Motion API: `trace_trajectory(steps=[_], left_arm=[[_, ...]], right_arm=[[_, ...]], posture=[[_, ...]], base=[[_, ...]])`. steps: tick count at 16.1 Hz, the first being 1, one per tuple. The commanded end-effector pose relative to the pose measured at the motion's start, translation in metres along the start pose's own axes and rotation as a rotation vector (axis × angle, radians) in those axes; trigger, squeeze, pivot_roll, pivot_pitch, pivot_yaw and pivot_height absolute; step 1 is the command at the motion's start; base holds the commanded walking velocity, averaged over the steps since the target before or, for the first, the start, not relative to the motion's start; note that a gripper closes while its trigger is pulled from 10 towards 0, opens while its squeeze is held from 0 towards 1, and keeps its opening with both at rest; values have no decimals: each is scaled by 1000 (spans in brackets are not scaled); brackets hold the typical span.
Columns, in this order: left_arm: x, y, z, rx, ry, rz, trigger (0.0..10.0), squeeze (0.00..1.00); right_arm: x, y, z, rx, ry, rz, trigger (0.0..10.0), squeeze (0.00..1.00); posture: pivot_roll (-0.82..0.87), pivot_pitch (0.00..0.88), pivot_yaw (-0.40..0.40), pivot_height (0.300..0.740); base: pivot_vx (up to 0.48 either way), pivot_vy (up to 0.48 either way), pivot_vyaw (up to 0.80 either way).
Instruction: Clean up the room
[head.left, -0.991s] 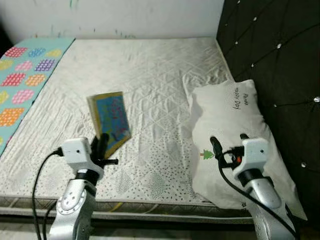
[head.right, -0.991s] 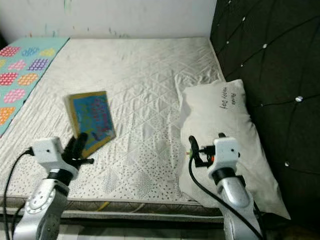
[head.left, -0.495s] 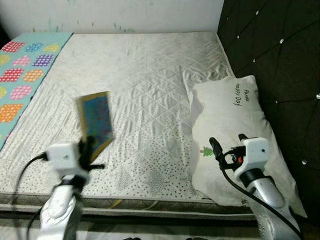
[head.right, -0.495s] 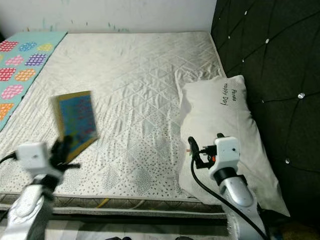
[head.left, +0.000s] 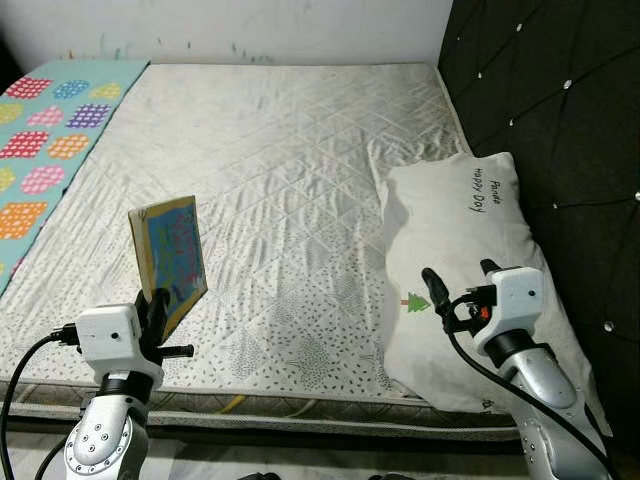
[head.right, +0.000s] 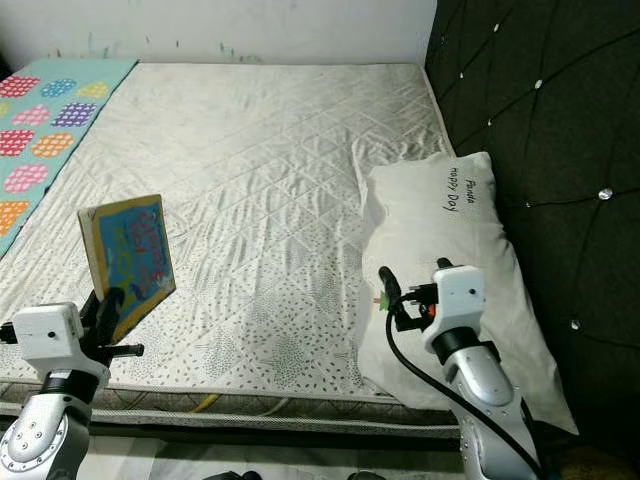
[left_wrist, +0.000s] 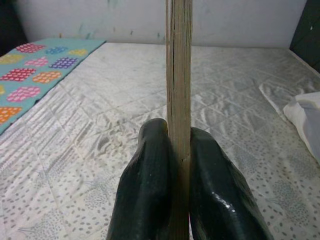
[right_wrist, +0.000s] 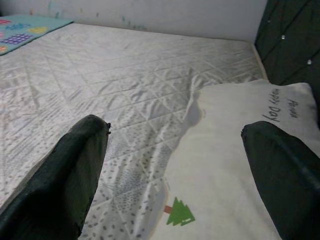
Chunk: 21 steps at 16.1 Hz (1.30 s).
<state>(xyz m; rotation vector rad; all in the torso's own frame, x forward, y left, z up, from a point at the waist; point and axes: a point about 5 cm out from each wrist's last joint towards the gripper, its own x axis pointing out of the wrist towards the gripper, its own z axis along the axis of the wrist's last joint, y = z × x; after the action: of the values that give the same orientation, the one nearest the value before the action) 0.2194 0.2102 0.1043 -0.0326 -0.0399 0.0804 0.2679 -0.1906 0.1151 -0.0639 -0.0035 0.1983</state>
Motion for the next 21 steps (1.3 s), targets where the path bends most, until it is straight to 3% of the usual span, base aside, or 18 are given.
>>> trace_trajectory(steps=[1,5,17,21], left_arm=[[1,3,13,32,-67,1,10000,0],[3,1,13,37,-66,-11,10000,0],[7,-3,12,32,-68,-10,10000,0],[10,-2,10,29,-42,20,10000,0]], right_arm=[[0,2,-3,7,9,9,10000,0],[0,3,-3,7,6,14,10000,0],[3,4,-3,-8,8,41,10000,0],[3,3,-4,-14,11,39,10000,0]], posture=[[-69,124,43,740],[-74,124,47,735],[-78,130,32,599],[-78,130,32,599]], base=[[0,0,0],[0,0,0],[0,0,0],[0,0,0]])
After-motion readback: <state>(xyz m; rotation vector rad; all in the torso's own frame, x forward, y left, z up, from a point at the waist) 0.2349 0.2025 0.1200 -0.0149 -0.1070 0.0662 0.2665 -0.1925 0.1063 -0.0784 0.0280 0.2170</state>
